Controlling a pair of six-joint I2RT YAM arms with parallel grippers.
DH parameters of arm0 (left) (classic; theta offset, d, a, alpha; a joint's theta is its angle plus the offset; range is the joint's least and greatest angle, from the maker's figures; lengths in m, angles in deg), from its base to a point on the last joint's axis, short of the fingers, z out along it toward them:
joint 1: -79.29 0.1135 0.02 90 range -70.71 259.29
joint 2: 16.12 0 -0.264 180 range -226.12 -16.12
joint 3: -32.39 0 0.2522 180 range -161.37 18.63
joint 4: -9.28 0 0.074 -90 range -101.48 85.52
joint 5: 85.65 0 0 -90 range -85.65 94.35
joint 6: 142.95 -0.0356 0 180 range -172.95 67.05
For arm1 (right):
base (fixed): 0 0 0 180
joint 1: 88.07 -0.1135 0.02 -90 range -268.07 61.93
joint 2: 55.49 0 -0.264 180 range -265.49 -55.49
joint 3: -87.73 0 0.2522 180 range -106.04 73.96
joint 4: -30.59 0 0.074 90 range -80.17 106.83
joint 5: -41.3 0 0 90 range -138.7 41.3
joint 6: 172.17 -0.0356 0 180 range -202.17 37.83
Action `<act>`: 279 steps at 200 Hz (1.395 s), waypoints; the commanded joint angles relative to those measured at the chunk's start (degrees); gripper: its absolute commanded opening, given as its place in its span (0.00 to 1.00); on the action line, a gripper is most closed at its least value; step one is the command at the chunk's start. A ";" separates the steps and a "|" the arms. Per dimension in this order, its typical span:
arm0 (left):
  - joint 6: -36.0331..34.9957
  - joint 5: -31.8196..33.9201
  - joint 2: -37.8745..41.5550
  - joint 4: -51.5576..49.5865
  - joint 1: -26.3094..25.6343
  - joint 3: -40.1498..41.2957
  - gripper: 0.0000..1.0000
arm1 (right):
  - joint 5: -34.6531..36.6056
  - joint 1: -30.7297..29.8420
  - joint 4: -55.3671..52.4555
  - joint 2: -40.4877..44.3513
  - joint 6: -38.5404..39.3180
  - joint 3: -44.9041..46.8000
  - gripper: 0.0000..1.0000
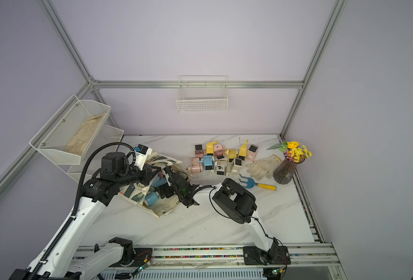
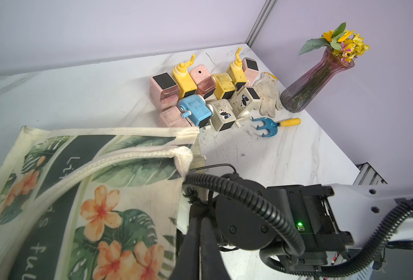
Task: Take out the pencil sharpeners from the tote bags
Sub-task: Pick up the pencil sharpener from the canvas bag.
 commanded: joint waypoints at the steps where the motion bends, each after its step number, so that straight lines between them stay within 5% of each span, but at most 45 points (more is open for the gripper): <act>1: 0.56 -0.44 0.04 1.83 0.10 0.96 0.07 | -3.02 -0.25 1.48 4.59 -3.43 0.69 0.58; 149: 0.23 1.34 -0.31 1.20 0.17 0.96 0.08 | -12.00 -0.33 -0.89 22.24 -7.46 13.85 0.56; 196: 0.32 2.05 -0.73 1.11 0.13 0.81 0.07 | -21.92 -0.33 2.14 24.43 -6.69 15.09 0.56; 279: 0.39 4.56 0.21 1.02 0.13 0.70 0.07 | -15.16 -0.59 -7.80 34.20 -2.77 19.57 0.56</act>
